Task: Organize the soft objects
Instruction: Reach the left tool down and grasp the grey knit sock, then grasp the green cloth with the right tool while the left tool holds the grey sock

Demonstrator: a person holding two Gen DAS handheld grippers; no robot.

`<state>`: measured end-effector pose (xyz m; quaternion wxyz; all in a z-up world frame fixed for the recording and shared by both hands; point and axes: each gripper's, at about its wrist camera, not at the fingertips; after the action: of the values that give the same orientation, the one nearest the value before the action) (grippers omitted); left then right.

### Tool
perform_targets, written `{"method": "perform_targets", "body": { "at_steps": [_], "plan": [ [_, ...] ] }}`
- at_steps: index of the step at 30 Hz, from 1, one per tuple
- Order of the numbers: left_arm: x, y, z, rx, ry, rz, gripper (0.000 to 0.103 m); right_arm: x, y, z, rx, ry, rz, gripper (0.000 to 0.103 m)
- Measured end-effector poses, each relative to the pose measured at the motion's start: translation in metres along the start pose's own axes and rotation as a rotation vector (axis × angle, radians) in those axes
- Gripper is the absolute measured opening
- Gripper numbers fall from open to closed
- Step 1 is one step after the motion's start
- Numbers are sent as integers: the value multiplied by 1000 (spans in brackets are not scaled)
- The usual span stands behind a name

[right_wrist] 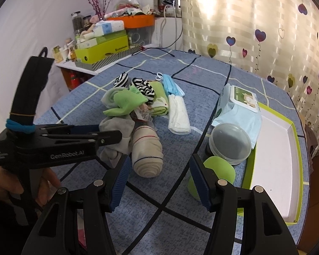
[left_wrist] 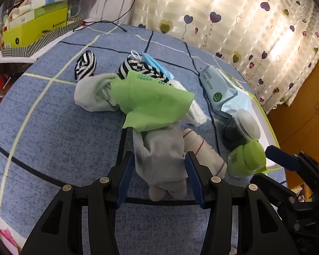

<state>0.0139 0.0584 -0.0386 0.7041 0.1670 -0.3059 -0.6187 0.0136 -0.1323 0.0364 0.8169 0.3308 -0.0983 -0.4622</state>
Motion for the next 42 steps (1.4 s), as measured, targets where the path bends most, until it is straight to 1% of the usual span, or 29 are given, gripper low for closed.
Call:
{"method": "perform_targets", "body": {
  "at_steps": [1,2,3,7,11,12,13,14,17,20,24,29,34,39,42],
  "plan": [
    [-1,0,-3,-6,-5,6,51,1,0,-1,-2,0,-1,58],
    [-1,0,-6,-12,-10,12,59,2,1,-1,-2,-1,-2,58],
    [-2,0,-9,-18,-13,17,62,2,1,-2,-4,-1,-2,58],
    [-4,0,-24,-61,-23,35,62,5,3,-5,-9,-2,-4,58],
    [-9,-2,-27,-65,-59,62,62,6,6,-8,-9,-2,-5,58],
    [-10,-2,-26,-62,-60,61,61,5,8,-9,-9,-3,-4,58],
    [-11,-3,-25,-58,-63,62,57,4,10,-11,-9,-3,-2,58],
    [-12,-3,-24,-56,-65,61,44,3,12,-12,-7,-1,2,58],
    [-15,-5,-17,-46,-52,52,37,-3,20,-17,2,14,19,58],
    [-21,-7,-9,-29,-61,56,37,-11,29,-24,5,36,44,58],
    [-35,-12,3,-7,-52,76,37,-27,42,-36,1,79,68,58],
    [-52,-19,15,8,-30,100,37,-46,52,-60,-32,128,86,58],
    [-72,-27,25,23,-7,135,37,-63,56,-81,-67,178,89,58],
    [-92,-32,34,46,4,166,37,-77,58,-99,-100,197,106,58],
    [-102,-34,37,56,10,189,37,-87,56,-104,-112,221,136,58]
  ]
}}
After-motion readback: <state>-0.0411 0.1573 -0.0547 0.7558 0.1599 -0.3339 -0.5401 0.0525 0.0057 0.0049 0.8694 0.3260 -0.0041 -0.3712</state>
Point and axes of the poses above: each gripper's, at about its wrist camera, not at the fingertips, and z roughly against the way its jaws point, x to its right, y to its top, and after that the axes turned 11 degrees about -z, right-handed
